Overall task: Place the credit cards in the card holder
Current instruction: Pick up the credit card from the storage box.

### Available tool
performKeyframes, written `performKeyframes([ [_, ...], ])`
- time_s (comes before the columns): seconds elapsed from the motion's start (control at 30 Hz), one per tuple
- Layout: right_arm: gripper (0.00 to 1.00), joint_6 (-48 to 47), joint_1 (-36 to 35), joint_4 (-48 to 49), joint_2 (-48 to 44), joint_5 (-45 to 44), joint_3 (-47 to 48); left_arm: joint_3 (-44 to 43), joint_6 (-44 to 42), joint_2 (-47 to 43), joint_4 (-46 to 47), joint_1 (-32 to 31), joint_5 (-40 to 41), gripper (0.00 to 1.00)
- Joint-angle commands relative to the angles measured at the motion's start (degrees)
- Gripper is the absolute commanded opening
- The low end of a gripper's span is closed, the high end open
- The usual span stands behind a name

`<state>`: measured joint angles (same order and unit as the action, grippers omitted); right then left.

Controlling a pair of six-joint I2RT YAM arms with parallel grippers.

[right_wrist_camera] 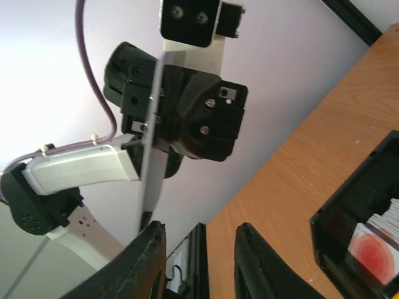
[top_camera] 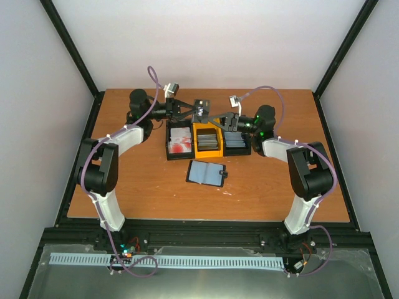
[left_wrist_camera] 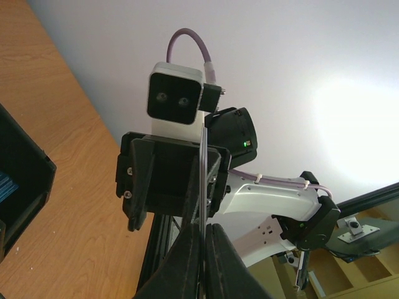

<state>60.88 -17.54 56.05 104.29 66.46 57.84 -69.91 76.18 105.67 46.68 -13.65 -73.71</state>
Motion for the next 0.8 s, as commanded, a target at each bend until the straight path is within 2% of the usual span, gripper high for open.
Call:
performKeyframes([
  [0.0,0.32,3.02,-0.53,8.0,-1.72,0.72,0.62,-0.84,-0.71,-1.19,1.4,-0.08,0.0,0.02],
  [0.3,0.34,3.82,-1.0,8.65,-0.75,0.87,1.04,-0.78,-0.6,-0.65,1.6,-0.33,-0.02,0.02],
  [0.53,0.21,1.86,-0.94,5.71,-0.76,0.52,1.25,-0.84,1.21,-0.7,3.77,-0.41,-0.34,0.02],
  [0.77,0.17,1.96,-1.04,5.87,-0.49,0.42,1.35,-0.3,3.8,-0.91,7.06,-0.42,-0.72,0.02],
])
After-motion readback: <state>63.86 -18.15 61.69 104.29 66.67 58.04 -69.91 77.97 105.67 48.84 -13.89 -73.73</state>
